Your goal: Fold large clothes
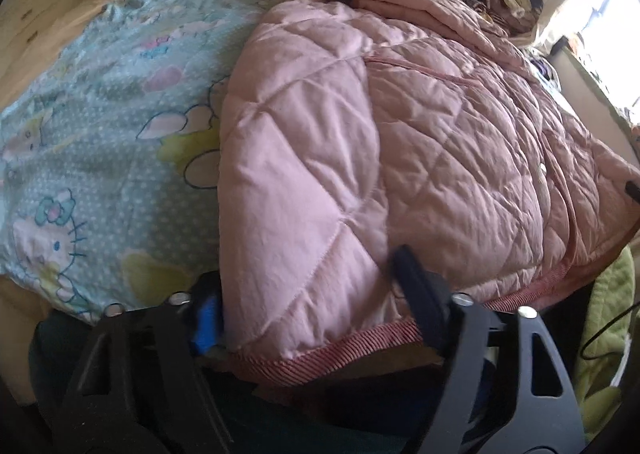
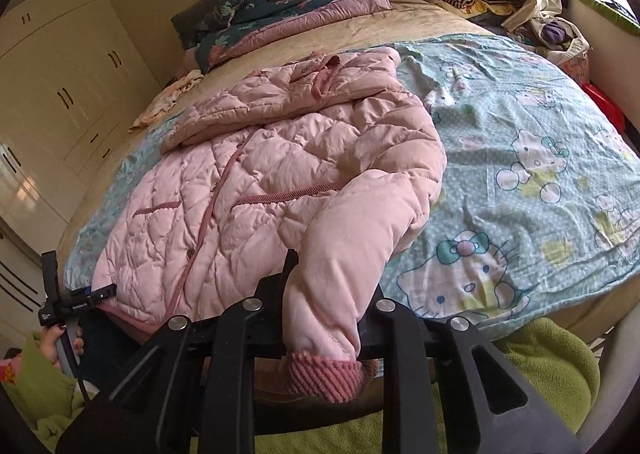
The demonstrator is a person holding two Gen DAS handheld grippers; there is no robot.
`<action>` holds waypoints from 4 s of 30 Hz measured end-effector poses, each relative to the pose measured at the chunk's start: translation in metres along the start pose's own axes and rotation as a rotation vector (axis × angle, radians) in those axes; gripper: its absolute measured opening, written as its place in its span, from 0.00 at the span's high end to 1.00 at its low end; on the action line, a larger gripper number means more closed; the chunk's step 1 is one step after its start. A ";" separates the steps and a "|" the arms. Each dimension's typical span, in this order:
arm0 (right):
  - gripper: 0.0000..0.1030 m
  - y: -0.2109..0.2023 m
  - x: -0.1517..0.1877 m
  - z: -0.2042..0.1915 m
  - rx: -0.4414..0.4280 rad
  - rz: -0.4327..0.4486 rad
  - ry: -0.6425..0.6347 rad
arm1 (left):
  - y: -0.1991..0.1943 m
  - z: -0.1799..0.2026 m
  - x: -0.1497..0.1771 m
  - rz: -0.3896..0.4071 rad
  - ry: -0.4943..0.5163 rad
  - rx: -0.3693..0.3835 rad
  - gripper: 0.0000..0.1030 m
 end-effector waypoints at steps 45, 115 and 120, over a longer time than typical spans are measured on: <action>0.86 -0.022 -0.081 -0.027 -0.042 0.172 -0.090 | -0.066 0.009 -0.129 0.296 -0.059 0.035 0.88; 0.75 0.044 -0.293 0.048 -0.061 0.408 0.302 | -0.021 0.014 -0.364 0.408 -0.145 -0.140 0.85; 0.33 0.043 -0.299 0.040 -0.099 0.449 0.289 | -0.013 0.017 -0.368 0.402 -0.127 -0.144 0.85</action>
Point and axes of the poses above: each gripper's, at about its wrist camera, not at the fingertips, and y roughly the way its jaws point, z to its right, x to its underside, the point moved 8 cm from there along y, roughly the way its jaws point, and after that the axes turned 9 degrees about -x, right-handed, at the moved point
